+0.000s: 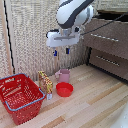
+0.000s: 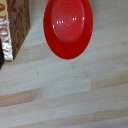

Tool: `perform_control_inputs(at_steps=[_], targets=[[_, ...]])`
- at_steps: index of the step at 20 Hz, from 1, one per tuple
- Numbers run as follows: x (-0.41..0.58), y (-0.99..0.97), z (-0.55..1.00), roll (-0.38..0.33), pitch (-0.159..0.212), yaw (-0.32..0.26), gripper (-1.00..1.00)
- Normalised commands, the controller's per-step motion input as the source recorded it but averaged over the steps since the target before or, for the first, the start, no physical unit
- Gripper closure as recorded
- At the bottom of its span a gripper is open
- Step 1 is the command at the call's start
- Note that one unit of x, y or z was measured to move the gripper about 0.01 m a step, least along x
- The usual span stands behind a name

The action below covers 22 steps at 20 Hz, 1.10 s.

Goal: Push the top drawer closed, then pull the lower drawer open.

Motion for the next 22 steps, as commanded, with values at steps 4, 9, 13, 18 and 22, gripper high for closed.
perform_control_inputs(at_steps=[4, 9, 13, 18, 22], targets=[[-0.059, -0.1, 0.0, -0.295, -0.031, 0.145, -1.0], [-0.044, -0.2, 0.08, -0.287, -0.047, 0.162, -1.0], [-0.047, -0.2, 0.07, -0.285, -0.057, 0.165, -1.0], [-0.029, -0.18, 0.05, -0.304, -0.034, 0.156, -1.0], [0.0, -0.04, 0.07, -0.361, 0.008, 0.098, -1.0]])
